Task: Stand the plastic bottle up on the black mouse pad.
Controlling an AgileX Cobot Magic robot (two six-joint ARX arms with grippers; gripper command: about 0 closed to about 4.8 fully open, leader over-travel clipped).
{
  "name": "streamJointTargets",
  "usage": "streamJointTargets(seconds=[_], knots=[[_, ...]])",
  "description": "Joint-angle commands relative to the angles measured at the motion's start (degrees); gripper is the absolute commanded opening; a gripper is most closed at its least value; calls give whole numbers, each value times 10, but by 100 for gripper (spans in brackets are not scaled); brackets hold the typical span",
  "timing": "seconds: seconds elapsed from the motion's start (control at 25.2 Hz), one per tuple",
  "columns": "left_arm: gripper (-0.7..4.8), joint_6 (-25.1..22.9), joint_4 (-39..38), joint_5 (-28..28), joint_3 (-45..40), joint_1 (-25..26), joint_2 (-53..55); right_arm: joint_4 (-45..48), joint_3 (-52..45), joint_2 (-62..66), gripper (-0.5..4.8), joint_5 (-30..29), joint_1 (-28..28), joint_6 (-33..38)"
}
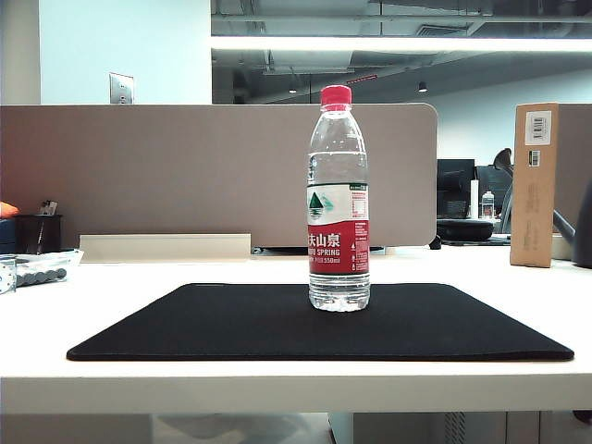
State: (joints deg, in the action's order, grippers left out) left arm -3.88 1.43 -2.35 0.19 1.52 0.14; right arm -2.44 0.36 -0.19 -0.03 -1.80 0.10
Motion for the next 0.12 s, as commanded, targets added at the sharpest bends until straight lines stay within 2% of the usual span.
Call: streamJointTargets(seconds=[0.04,0.12], knots=[[-4,-2,5,-1,3,0,0,8,-3,0,-1,-1,0,-1],[-4,-2,5,-1,3,0,0,8,-3,0,-1,-1,0,-1]])
